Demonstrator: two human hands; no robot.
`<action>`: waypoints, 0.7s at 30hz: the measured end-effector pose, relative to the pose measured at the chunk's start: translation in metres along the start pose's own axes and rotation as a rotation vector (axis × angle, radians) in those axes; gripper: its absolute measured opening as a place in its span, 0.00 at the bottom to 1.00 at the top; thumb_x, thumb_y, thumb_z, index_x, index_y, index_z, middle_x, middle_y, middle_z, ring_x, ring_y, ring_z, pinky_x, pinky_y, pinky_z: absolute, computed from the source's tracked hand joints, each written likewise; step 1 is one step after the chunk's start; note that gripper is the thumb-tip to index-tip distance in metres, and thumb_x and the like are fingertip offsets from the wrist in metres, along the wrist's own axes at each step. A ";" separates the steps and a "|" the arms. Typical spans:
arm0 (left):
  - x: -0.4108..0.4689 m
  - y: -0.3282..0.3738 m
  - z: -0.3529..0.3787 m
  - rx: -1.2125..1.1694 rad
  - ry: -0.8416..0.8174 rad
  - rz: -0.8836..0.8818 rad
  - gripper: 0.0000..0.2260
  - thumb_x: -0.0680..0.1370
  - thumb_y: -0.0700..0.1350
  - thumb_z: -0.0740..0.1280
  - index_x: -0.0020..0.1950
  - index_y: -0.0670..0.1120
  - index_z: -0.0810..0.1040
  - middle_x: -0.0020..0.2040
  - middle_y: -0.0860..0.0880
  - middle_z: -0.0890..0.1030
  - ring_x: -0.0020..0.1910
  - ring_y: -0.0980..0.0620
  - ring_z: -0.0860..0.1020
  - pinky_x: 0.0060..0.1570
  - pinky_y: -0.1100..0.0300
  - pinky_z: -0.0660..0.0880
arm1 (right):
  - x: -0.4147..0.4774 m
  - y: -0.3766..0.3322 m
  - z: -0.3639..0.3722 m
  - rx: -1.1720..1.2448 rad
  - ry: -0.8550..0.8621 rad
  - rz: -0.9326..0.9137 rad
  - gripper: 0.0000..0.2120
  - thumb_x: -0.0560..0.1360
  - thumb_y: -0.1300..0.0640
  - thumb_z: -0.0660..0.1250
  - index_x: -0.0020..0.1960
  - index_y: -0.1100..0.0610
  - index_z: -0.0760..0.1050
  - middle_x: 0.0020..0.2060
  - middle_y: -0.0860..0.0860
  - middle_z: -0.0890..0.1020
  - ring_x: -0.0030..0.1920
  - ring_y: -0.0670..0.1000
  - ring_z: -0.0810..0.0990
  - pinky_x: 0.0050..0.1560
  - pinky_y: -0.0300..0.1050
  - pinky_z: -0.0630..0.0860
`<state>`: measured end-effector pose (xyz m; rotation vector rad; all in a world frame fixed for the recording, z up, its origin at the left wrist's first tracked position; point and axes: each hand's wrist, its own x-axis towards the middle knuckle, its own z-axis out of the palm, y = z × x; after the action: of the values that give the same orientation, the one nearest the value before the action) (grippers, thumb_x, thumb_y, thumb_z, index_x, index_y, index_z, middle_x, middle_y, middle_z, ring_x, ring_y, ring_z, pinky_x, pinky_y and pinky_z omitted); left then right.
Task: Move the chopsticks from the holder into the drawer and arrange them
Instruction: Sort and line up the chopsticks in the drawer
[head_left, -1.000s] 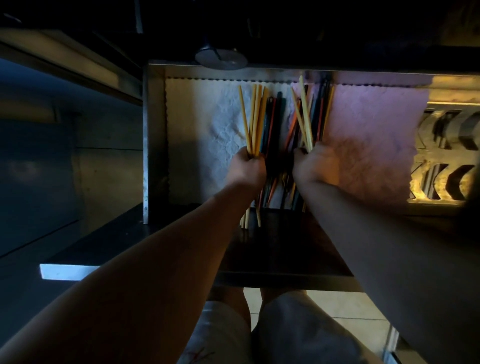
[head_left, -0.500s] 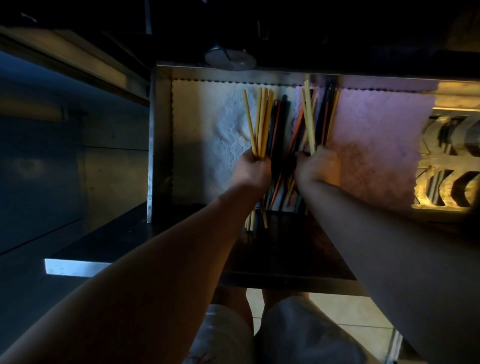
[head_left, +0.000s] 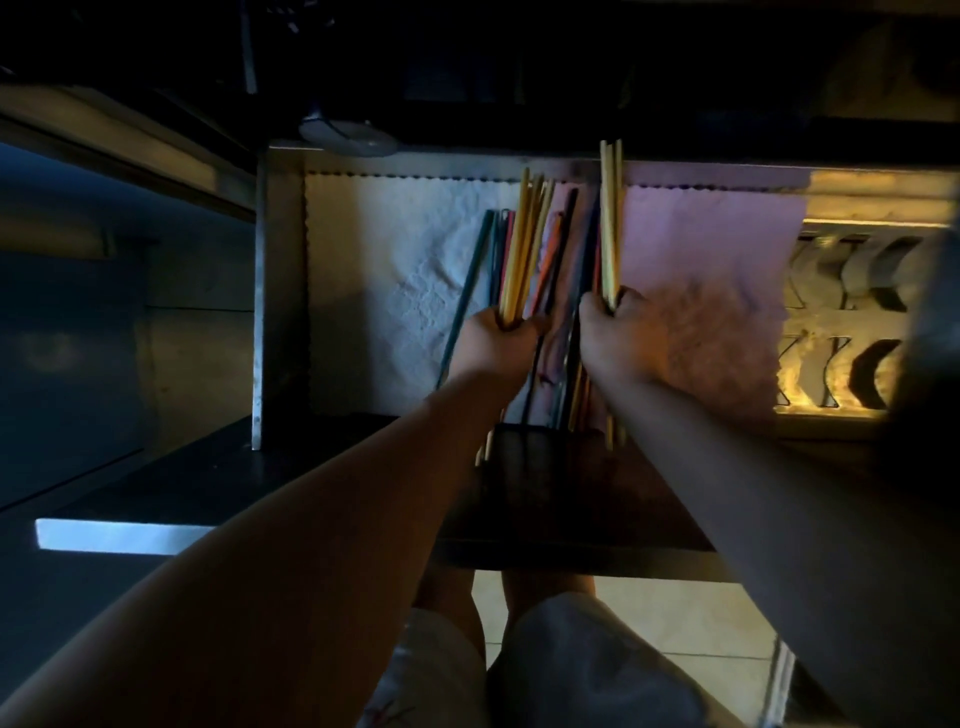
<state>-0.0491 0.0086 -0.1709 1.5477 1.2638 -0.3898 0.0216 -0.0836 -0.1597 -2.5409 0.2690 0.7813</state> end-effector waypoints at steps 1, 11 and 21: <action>-0.002 0.002 0.006 -0.004 -0.015 -0.008 0.15 0.74 0.52 0.72 0.34 0.44 0.74 0.28 0.49 0.74 0.29 0.49 0.74 0.30 0.59 0.68 | 0.002 0.003 -0.003 0.029 0.009 -0.011 0.18 0.78 0.49 0.62 0.53 0.64 0.78 0.50 0.63 0.81 0.54 0.62 0.80 0.51 0.47 0.73; -0.005 0.020 0.055 0.077 0.029 -0.046 0.15 0.68 0.53 0.76 0.47 0.47 0.77 0.41 0.49 0.80 0.41 0.47 0.80 0.37 0.60 0.73 | 0.027 0.043 -0.005 0.254 -0.083 0.135 0.16 0.68 0.42 0.64 0.32 0.53 0.67 0.32 0.54 0.73 0.36 0.56 0.76 0.42 0.57 0.78; -0.003 0.018 0.063 0.209 0.103 -0.059 0.19 0.72 0.56 0.69 0.55 0.44 0.75 0.47 0.46 0.79 0.44 0.44 0.79 0.40 0.56 0.74 | 0.042 0.043 0.009 0.229 -0.099 0.113 0.17 0.70 0.52 0.71 0.30 0.52 0.65 0.28 0.47 0.71 0.37 0.54 0.76 0.41 0.50 0.77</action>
<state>-0.0134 -0.0446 -0.1845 1.7276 1.3861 -0.4980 0.0380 -0.1187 -0.2064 -2.2818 0.4456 0.8628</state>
